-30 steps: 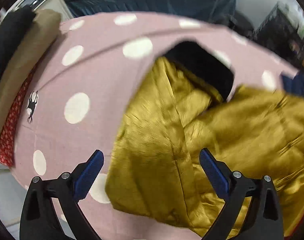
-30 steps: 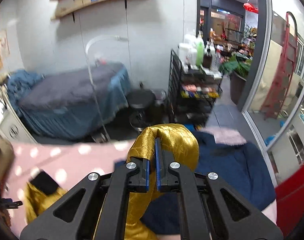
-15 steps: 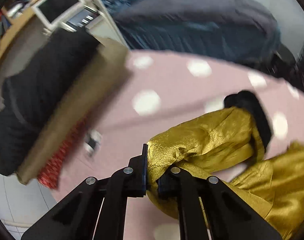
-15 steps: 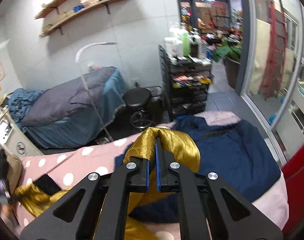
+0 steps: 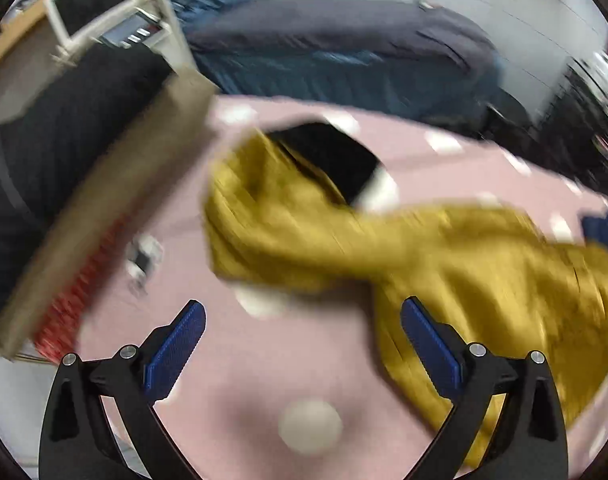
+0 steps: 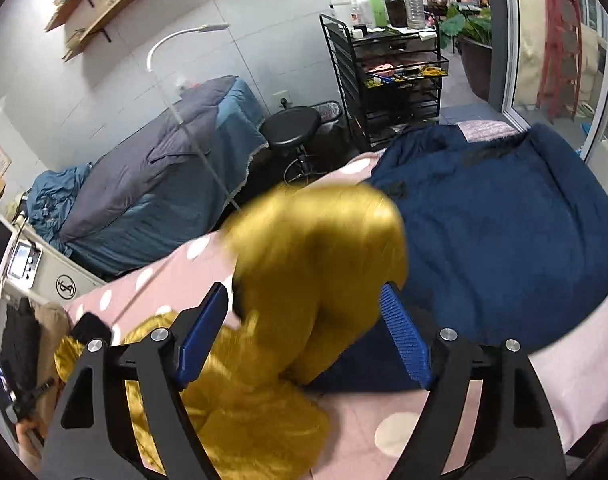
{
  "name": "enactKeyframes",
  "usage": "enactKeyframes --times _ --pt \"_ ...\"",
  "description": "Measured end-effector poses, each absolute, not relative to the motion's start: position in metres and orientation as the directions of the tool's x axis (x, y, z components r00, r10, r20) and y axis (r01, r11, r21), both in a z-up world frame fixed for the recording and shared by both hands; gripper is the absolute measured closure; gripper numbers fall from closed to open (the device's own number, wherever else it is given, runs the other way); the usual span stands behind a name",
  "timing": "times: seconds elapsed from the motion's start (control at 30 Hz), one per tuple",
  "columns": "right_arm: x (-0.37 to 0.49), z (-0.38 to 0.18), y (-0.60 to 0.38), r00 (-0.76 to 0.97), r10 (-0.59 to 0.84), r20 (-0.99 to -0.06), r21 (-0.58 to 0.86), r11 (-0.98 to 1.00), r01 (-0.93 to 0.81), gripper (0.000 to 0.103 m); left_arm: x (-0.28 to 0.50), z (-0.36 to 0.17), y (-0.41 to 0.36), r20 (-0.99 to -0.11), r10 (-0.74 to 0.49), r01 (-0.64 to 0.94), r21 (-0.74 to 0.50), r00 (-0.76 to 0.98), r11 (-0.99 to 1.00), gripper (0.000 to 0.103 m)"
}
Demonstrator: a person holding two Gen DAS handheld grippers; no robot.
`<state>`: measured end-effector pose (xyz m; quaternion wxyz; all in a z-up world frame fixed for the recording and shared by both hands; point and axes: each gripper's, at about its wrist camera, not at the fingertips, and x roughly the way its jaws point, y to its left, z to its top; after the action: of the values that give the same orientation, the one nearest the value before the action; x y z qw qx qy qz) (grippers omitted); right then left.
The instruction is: Fold large clothes
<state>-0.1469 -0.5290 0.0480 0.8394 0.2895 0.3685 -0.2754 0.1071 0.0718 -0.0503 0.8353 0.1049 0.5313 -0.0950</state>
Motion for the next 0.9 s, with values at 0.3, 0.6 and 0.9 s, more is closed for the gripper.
enactKeyframes --times 0.3,0.6,0.9 --pt "-0.172 -0.002 -0.447 0.490 -0.157 -0.857 0.174 0.808 0.563 0.025 -0.043 -0.146 -0.013 -0.974 -0.219 0.536 -0.152 0.064 0.830 0.011" --pt "-0.163 -0.036 -0.397 0.441 -0.027 -0.897 0.212 0.850 0.482 0.025 -0.047 -0.184 -0.074 -0.989 -0.139 0.620 -0.084 0.041 0.780 0.075" --pt "-0.175 -0.052 -0.382 0.384 -0.011 -0.923 0.179 0.871 0.457 0.025 -0.007 -0.099 0.039 -0.966 -0.100 0.402 0.005 0.238 0.916 0.092"
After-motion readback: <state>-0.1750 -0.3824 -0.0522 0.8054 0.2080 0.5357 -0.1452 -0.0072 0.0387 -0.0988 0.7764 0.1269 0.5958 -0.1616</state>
